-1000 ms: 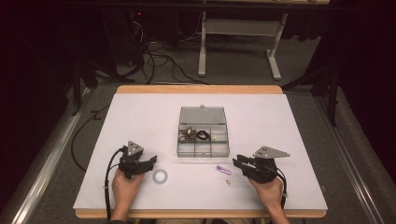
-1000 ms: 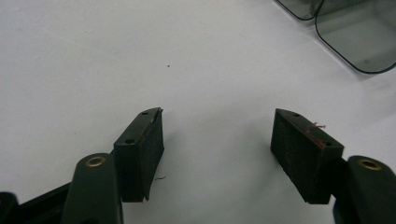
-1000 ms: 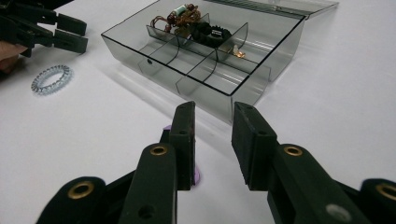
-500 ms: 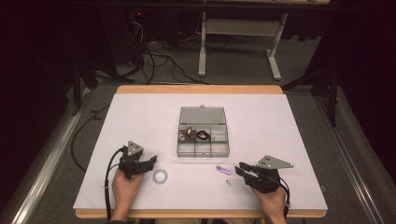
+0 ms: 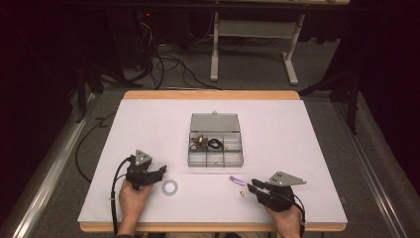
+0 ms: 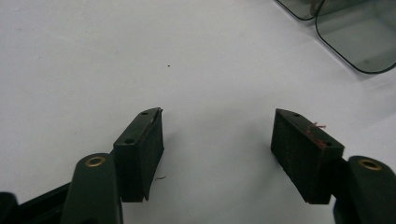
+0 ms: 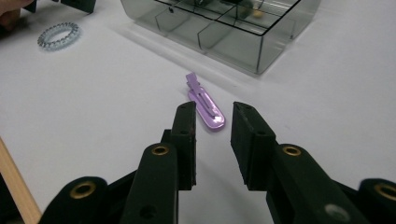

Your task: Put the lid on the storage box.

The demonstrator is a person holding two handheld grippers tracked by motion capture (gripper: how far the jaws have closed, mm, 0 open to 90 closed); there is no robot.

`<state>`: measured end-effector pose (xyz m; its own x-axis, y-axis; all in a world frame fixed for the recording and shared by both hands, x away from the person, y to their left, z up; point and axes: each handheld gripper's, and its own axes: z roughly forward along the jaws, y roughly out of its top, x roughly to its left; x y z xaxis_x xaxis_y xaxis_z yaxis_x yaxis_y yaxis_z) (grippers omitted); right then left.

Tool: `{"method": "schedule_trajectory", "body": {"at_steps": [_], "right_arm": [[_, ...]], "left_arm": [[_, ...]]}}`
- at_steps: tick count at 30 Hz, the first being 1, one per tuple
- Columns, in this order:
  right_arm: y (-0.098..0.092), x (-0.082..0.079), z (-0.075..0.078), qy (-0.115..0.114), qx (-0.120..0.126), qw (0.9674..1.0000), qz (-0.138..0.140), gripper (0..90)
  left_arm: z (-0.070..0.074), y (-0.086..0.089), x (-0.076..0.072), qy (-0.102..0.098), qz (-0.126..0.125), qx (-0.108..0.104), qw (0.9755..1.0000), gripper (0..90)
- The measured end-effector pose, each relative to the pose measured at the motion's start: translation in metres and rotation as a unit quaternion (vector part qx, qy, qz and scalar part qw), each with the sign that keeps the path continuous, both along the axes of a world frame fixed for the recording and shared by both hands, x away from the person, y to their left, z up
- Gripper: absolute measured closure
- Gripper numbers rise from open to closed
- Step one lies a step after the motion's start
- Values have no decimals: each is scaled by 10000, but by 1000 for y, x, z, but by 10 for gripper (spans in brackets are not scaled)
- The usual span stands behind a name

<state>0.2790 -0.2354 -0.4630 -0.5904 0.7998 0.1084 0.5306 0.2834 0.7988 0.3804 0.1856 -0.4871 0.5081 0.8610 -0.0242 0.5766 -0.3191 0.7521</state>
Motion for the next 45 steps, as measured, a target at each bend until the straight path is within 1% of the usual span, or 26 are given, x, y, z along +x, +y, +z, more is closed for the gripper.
{"method": "schedule_trajectory", "body": {"at_steps": [3, 10, 16, 22, 30, 36, 41, 45], "right_arm": [[4, -1, -1, -2, -81, 9999, 63, 733], [14, -4, -7, 97, -233, 9994, 238, 747], [19, -2, -10, 141, -245, 9992, 276, 754], [20, 0, -12, 181, -342, 9989, 254, 773], [18, 2, -15, 266, -359, 9988, 202, 790], [18, 3, -17, 287, -385, 9986, 225, 808], [20, 4, -19, 328, -353, 9985, 277, 831], [21, 4, -18, 302, -410, 9981, 339, 852]], "left_arm": [[0, 0, 0, 0, 2, -3, 10000, 346], [0, 0, 0, 1, -1, -2, 10000, 345], [0, 0, 0, 1, -1, -1, 10000, 344], [0, 0, 0, -4, 6, -5, 10000, 344], [0, 0, 0, 1, -1, -2, 10000, 344], [0, 0, 0, -8, 1, 4, 10000, 344], [0, 0, 0, -8, 2, 4, 10000, 344], [0, 0, 0, -2, -5, 7, 10000, 344]]}}
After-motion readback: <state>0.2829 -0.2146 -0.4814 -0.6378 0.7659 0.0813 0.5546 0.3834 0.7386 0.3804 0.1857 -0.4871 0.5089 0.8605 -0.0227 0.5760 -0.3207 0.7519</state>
